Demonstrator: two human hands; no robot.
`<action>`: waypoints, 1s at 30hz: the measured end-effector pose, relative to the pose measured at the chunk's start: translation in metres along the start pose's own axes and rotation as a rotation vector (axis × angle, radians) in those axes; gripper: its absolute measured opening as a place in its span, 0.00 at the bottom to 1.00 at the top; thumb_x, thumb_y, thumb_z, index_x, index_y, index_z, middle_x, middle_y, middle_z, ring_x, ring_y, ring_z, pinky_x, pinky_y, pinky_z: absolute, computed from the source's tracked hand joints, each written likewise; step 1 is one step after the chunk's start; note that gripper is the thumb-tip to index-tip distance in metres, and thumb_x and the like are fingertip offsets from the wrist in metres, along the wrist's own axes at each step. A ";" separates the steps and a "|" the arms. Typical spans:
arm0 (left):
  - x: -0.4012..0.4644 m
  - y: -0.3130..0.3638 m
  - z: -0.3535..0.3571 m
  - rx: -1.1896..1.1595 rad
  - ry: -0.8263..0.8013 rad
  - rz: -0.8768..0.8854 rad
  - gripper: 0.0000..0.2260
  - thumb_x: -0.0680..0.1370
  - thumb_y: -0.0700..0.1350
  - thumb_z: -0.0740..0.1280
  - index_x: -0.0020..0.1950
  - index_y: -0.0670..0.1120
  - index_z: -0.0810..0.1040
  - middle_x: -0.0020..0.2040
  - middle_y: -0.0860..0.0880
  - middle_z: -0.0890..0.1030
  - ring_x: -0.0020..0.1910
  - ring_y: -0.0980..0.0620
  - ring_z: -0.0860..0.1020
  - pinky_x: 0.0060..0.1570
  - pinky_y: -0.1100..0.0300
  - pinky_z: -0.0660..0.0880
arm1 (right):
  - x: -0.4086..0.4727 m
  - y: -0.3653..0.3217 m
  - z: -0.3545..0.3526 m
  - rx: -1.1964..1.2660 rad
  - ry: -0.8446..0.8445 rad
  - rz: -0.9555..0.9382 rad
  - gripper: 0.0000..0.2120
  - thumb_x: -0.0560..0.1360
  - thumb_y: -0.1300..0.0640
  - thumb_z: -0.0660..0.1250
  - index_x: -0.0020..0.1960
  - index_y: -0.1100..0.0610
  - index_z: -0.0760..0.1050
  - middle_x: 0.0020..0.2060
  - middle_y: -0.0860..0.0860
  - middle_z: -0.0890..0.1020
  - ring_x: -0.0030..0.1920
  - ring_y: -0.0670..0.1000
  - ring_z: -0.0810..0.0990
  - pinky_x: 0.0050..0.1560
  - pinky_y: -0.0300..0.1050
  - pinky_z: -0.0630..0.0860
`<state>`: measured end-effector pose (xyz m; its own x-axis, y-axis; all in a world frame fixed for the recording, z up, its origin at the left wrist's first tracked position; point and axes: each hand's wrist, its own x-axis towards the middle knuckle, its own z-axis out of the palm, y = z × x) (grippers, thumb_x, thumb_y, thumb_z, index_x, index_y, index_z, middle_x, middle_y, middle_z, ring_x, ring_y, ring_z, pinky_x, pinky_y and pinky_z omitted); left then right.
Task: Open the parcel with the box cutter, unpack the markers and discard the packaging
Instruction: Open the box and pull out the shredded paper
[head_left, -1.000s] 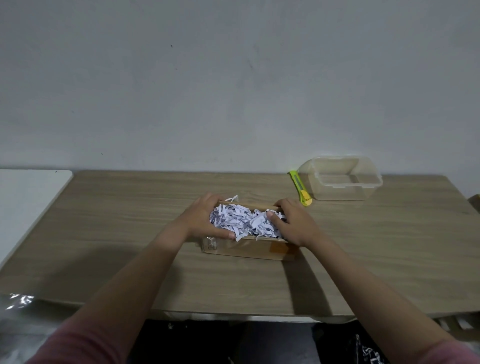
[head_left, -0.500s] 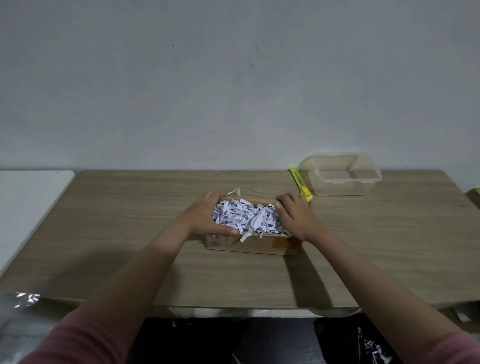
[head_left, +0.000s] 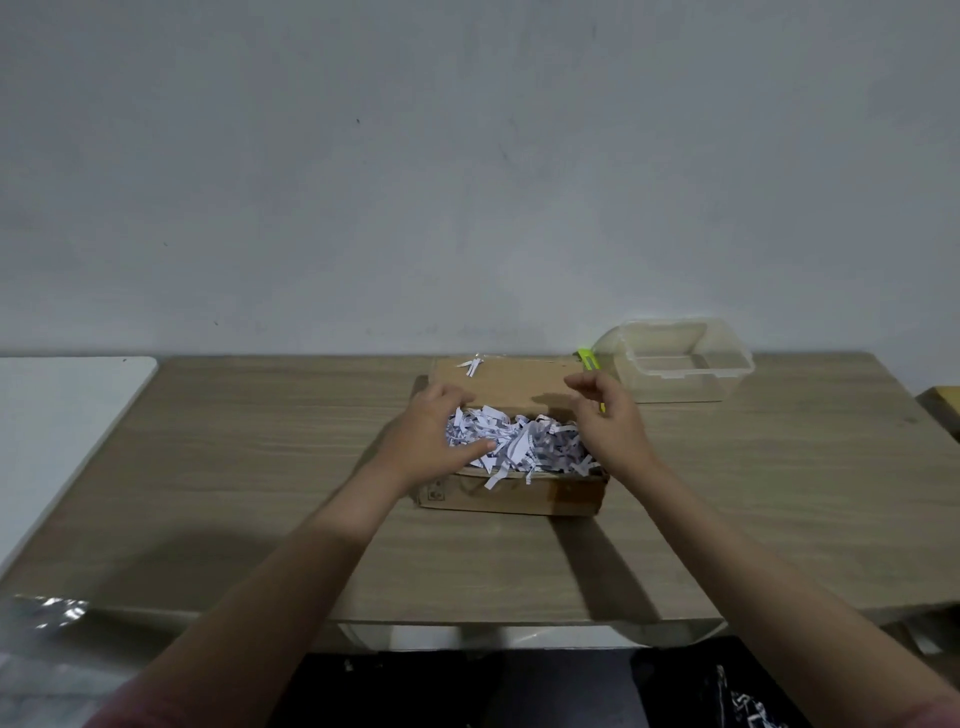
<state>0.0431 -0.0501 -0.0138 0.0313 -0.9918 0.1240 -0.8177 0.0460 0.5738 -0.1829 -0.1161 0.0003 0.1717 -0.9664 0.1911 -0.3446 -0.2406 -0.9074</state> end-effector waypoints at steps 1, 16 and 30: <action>0.000 0.003 0.002 0.011 -0.008 0.003 0.31 0.65 0.68 0.67 0.63 0.54 0.73 0.59 0.55 0.71 0.60 0.55 0.73 0.56 0.50 0.75 | 0.001 -0.005 0.003 0.077 0.063 0.069 0.05 0.77 0.64 0.61 0.50 0.57 0.74 0.48 0.51 0.77 0.45 0.42 0.75 0.43 0.32 0.70; -0.001 0.022 0.019 0.214 0.023 -0.108 0.28 0.72 0.64 0.64 0.69 0.54 0.68 0.62 0.48 0.70 0.64 0.47 0.67 0.54 0.56 0.70 | -0.014 -0.005 0.002 -0.619 -0.400 0.038 0.27 0.70 0.40 0.68 0.62 0.54 0.70 0.54 0.55 0.73 0.54 0.54 0.75 0.50 0.44 0.71; 0.024 0.011 0.006 -0.026 -0.456 -0.164 0.27 0.75 0.47 0.69 0.72 0.56 0.65 0.70 0.46 0.65 0.70 0.48 0.66 0.65 0.61 0.61 | 0.014 -0.002 0.015 -0.605 -0.633 0.208 0.34 0.66 0.39 0.73 0.68 0.48 0.69 0.66 0.52 0.75 0.64 0.54 0.74 0.58 0.43 0.70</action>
<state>0.0319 -0.0742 -0.0093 -0.1013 -0.9373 -0.3335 -0.8080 -0.1181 0.5772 -0.1657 -0.1282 -0.0007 0.4662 -0.8083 -0.3596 -0.8217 -0.2451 -0.5145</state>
